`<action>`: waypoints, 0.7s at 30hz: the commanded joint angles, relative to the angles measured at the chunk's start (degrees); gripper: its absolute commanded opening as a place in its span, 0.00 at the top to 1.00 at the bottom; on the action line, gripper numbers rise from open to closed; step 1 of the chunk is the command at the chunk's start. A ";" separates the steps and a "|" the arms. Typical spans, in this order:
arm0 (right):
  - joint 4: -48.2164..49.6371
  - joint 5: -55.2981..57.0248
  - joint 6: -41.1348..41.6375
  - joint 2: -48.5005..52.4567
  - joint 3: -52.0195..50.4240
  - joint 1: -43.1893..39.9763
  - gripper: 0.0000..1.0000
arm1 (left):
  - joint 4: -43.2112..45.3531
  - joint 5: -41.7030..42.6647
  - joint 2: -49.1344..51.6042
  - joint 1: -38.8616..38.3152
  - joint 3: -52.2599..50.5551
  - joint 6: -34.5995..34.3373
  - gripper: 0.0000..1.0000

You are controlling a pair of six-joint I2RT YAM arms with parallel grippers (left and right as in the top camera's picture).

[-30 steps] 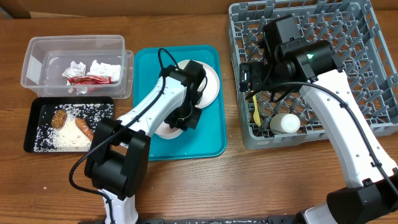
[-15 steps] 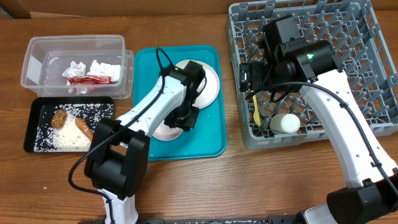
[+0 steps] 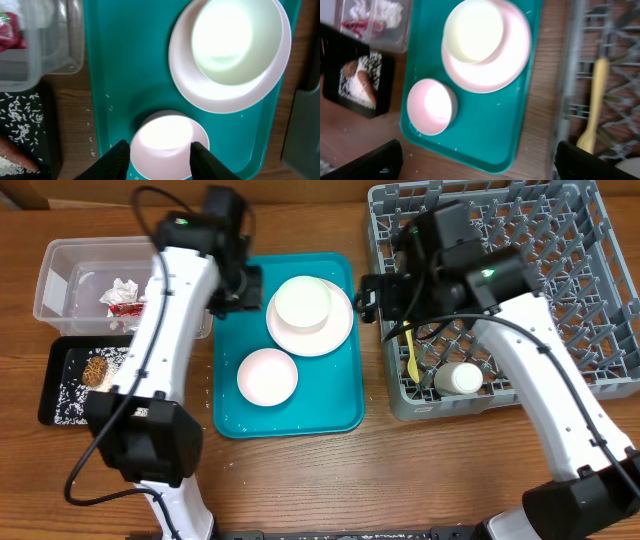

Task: Sort waste into correct bins and load items into the dishwasher
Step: 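Return the empty pink bowl to the teal tray and release it, then reach the right gripper to the pink bowl and grasp its rim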

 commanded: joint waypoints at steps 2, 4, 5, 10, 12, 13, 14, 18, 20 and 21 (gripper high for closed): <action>3.21 -2.73 0.00 2.54 -2.36 5.44 0.03 | -0.11 4.70 -0.59 3.32 1.03 -0.04 0.58; 5.44 -2.58 0.79 3.58 -2.95 7.63 0.08 | -0.07 4.63 -0.59 3.63 1.03 1.33 0.57; 6.71 -1.77 2.19 4.33 -3.28 8.90 0.08 | -0.04 4.48 -0.59 3.63 1.03 1.86 0.58; 12.46 4.39 9.62 8.63 -6.10 14.51 0.13 | 1.01 4.04 -0.59 3.65 1.03 1.84 0.57; 13.09 6.54 12.74 10.40 -6.69 15.67 0.16 | 1.73 4.02 -0.59 3.85 1.03 1.81 0.57; 13.35 7.17 13.66 11.41 -6.82 16.11 0.17 | 2.10 4.02 -0.59 3.98 1.03 1.84 0.56; 13.64 7.21 13.97 12.35 -6.82 16.41 0.19 | 2.34 4.02 -0.59 4.09 1.03 1.81 0.55; 15.06 7.15 16.61 16.41 -6.84 16.72 0.29 | 2.73 3.82 -0.59 4.94 1.03 1.81 0.54; 15.74 6.23 16.76 18.23 -6.84 16.72 0.34 | 2.73 3.08 -0.57 5.14 1.03 1.77 0.54; 16.06 5.46 16.79 19.10 -6.84 16.72 0.36 | 2.73 2.49 -0.57 5.27 1.03 1.79 0.53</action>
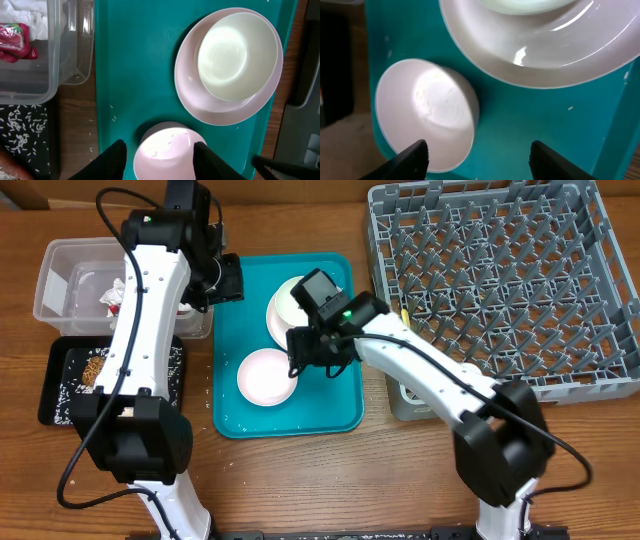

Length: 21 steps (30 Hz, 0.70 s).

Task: Sort waste into correct bins and load items into the dishwasher
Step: 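Reach the right gripper to the pink bowl and grasp its rim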

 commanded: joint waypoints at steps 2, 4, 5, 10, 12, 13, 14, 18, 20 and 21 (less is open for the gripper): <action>1.22 -1.51 2.64 3.72 -0.37 -0.07 0.40 | 0.20 -1.31 -0.57 1.09 0.92 1.31 0.53; 1.68 -2.38 2.67 4.83 -0.37 -0.02 0.44 | 0.20 -1.73 -0.57 1.20 0.92 1.31 0.53; 1.90 -2.58 2.69 5.40 -0.37 0.00 0.46 | 0.20 -1.75 -0.57 1.36 0.92 1.33 0.52; 2.80 -3.34 3.52 6.36 -1.46 0.00 0.61 | 0.66 -1.70 -0.57 1.40 0.92 0.94 0.48; 3.34 -3.43 4.02 6.38 -2.34 0.00 0.66 | 0.70 -1.70 -0.57 1.40 0.92 0.85 0.46; 3.72 -3.74 4.04 6.38 -2.86 0.04 0.67 | 0.70 -1.73 -0.57 1.40 0.92 0.90 0.46; 4.04 -4.07 4.20 6.38 -3.23 0.04 0.67 | 0.70 -1.73 -0.57 1.40 0.92 0.90 0.46; 4.46 -5.27 4.17 6.40 -3.93 0.04 0.68 | 1.09 -1.73 -0.57 1.40 0.92 0.87 0.44; 4.59 -5.31 4.15 6.40 -3.93 0.07 0.68 | 1.36 -1.73 -0.57 1.40 0.92 0.87 0.44; 4.68 -5.33 4.17 6.40 -3.93 0.11 0.68 | 1.46 -1.70 -0.57 1.40 0.92 0.87 0.44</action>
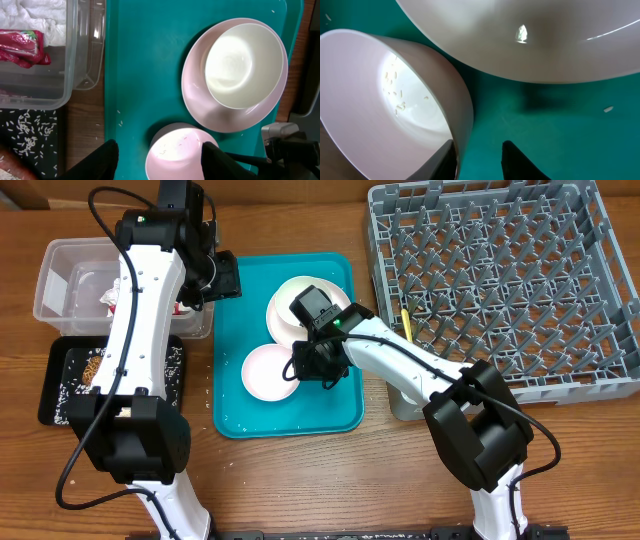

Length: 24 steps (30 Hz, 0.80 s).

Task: Sort waste into correct bins and load items into the dishwasher
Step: 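Reach the right gripper to the pink bowl and grasp its rim, then lift the pink bowl right and set it in the dish rack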

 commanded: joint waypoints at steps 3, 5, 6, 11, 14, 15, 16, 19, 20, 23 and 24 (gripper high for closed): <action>0.70 -0.81 0.46 0.20 -0.33 0.42 0.76 | 0.33 -0.81 -0.57 0.35 0.92 0.87 0.44; 0.87 -0.79 0.46 0.20 -0.33 0.57 0.84 | 0.33 -0.83 -0.57 0.37 0.90 0.90 0.43; 0.90 -0.79 0.46 0.20 -0.33 0.59 0.88 | 0.35 -0.83 -0.57 0.37 0.90 0.87 0.42; 0.90 -0.76 0.44 0.17 -0.33 0.59 0.96 | 0.35 -0.83 -0.57 0.35 0.85 0.87 0.39; -0.11 -0.76 0.42 -0.79 0.04 0.15 0.96 | 0.33 -0.81 -0.57 0.35 0.85 0.87 0.38; -0.85 -0.76 0.17 -1.60 0.33 -0.15 0.96 | 0.33 -0.81 -0.57 0.35 0.85 0.87 0.37; -1.95 -0.59 -0.13 -3.02 0.72 -0.52 0.96 | 0.33 -0.81 -0.57 0.35 0.85 0.87 0.37; -4.92 2.01 -0.22 -8.31 1.60 -1.62 0.96 | 0.33 -0.83 -0.57 0.35 0.85 0.90 0.33; -6.54 4.90 -0.22 -12.39 2.03 -2.38 0.96 | 0.33 -0.83 -0.57 0.35 0.85 0.90 0.29; -8.57 13.33 -0.17 -20.26 2.23 -4.61 0.96 | 0.39 -0.83 -0.57 0.35 0.85 0.92 0.17; -9.14 16.61 -0.17 -22.18 2.23 -5.42 0.96 | 0.39 -0.83 -0.57 0.35 0.85 0.92 0.15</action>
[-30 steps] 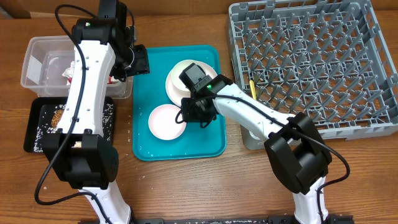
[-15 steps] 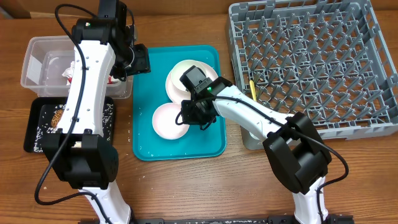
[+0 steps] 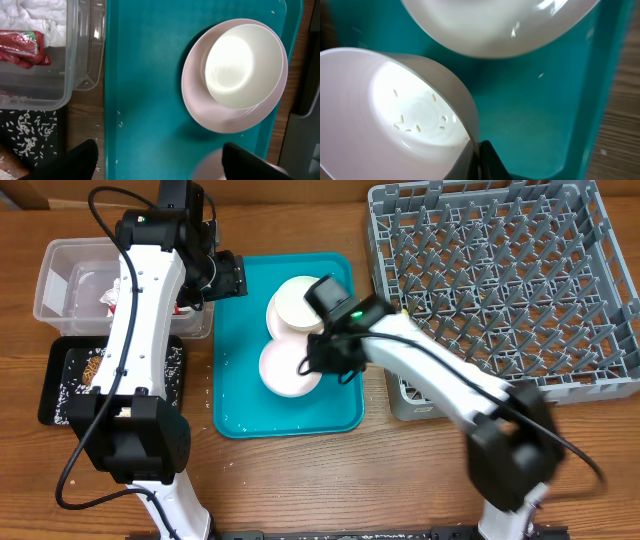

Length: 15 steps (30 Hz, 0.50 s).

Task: Sort waste into correct bins and load items into the dishwasher
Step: 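Lift the pink bowl right and set it in the dish rack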

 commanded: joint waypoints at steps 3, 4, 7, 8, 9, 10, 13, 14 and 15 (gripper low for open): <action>-2.51 25.51 -0.31 -16.63 2.23 -5.92 0.96 | 0.24 -0.79 -0.57 0.35 0.85 0.92 0.00; -2.51 30.27 -0.31 -17.59 2.23 -6.84 0.96 | 0.24 -0.79 -0.57 0.35 0.85 0.94 0.00; -1.05 46.97 -0.31 -18.36 2.21 -9.11 0.96 | 0.26 -0.76 -0.57 0.28 0.85 0.92 0.00; 0.22 52.39 -0.33 -18.05 2.08 -9.77 0.96 | 0.26 -0.76 -0.57 0.28 0.85 0.92 0.00; 1.84 56.83 -0.37 -17.70 1.84 -10.29 0.96 | 0.26 -0.76 -0.57 0.31 0.85 0.92 0.00; 3.67 60.94 -1.01 -17.18 1.64 -10.86 0.96 | 0.26 -0.79 -0.57 0.31 0.85 0.92 0.00; 12.26 67.95 -9.18 -14.53 1.27 -12.55 0.96 | 0.26 -0.76 -0.57 0.31 0.85 0.92 0.00; 16.57 68.76 -13.35 -13.05 1.14 -13.16 0.96 | 0.28 -0.70 -0.57 0.31 0.85 0.90 0.00; 19.52 69.26 -16.24 -11.82 1.11 -13.55 0.96 | 0.26 -0.74 -0.57 0.28 0.85 0.92 0.00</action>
